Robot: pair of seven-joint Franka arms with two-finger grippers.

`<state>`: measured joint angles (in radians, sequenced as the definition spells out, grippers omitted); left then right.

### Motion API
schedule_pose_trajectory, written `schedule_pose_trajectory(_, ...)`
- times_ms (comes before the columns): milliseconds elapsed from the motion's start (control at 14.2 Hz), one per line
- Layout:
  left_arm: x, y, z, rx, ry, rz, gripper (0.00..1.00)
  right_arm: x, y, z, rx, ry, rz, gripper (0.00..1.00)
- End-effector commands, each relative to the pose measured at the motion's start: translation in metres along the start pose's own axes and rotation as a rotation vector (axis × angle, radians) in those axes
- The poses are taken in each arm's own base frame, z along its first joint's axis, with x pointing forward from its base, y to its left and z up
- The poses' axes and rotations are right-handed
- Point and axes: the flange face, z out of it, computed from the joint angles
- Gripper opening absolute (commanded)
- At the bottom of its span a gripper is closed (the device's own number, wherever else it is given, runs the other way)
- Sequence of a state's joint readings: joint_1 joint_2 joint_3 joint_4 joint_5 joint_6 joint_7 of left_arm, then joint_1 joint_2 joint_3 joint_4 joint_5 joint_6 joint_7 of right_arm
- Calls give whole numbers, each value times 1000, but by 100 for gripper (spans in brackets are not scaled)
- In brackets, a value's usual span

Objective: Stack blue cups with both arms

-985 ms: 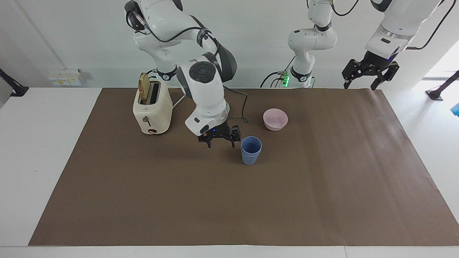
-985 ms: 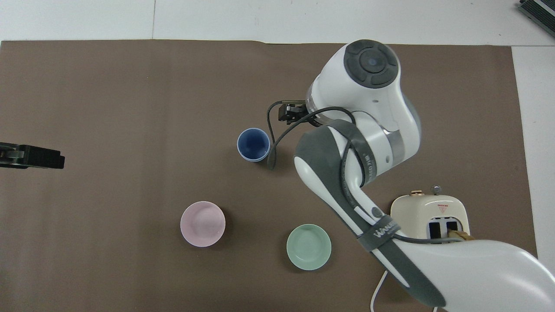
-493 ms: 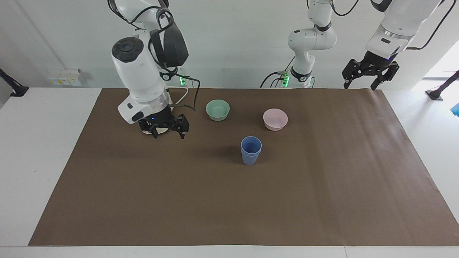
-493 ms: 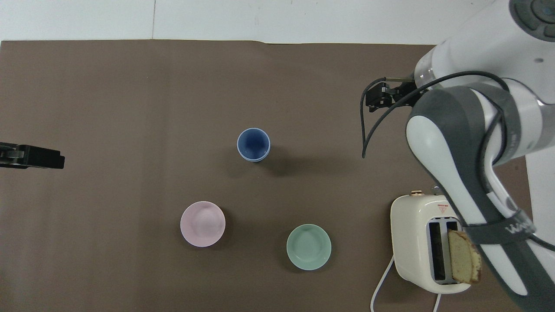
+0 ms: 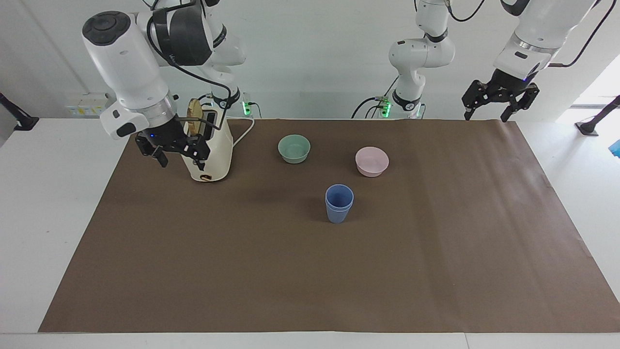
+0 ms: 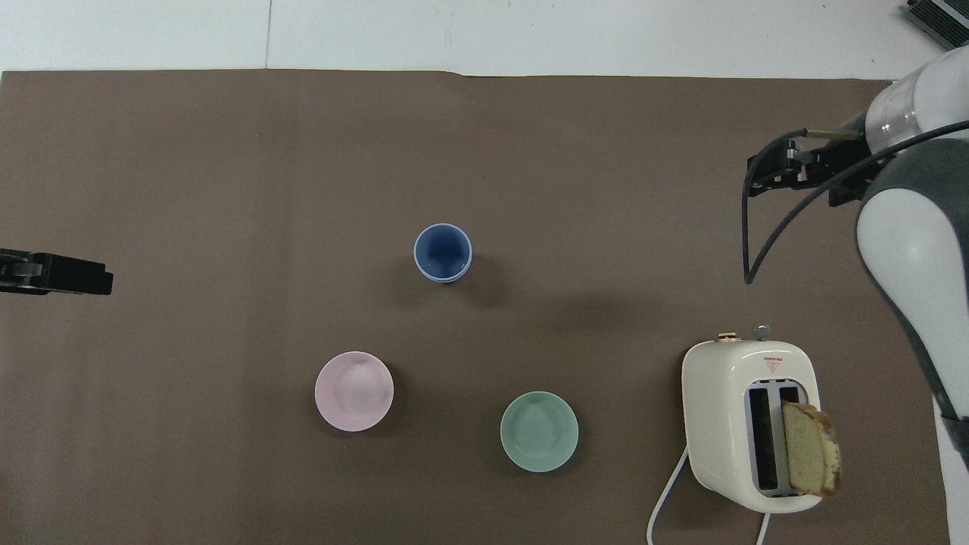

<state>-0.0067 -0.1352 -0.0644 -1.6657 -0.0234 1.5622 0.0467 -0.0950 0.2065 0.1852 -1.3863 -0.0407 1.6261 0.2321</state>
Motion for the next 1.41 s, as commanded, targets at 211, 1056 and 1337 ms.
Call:
schedule_pose_trajectory(211, -1, -2, -4, 1, -7, -7, 100, -6, 54, -15, -28, -7, -43, 100)
schedule_pose_trajectory(1056, -1, -3, -5, 2, -6, -9, 100, -22, 69, -35, -41, -13, -77, 100)
schedule_pose_trajectory(1337, -2, -2, -4, 1, -9, -15, 100, -22, 68, -35, -40, -12, -115, 100)
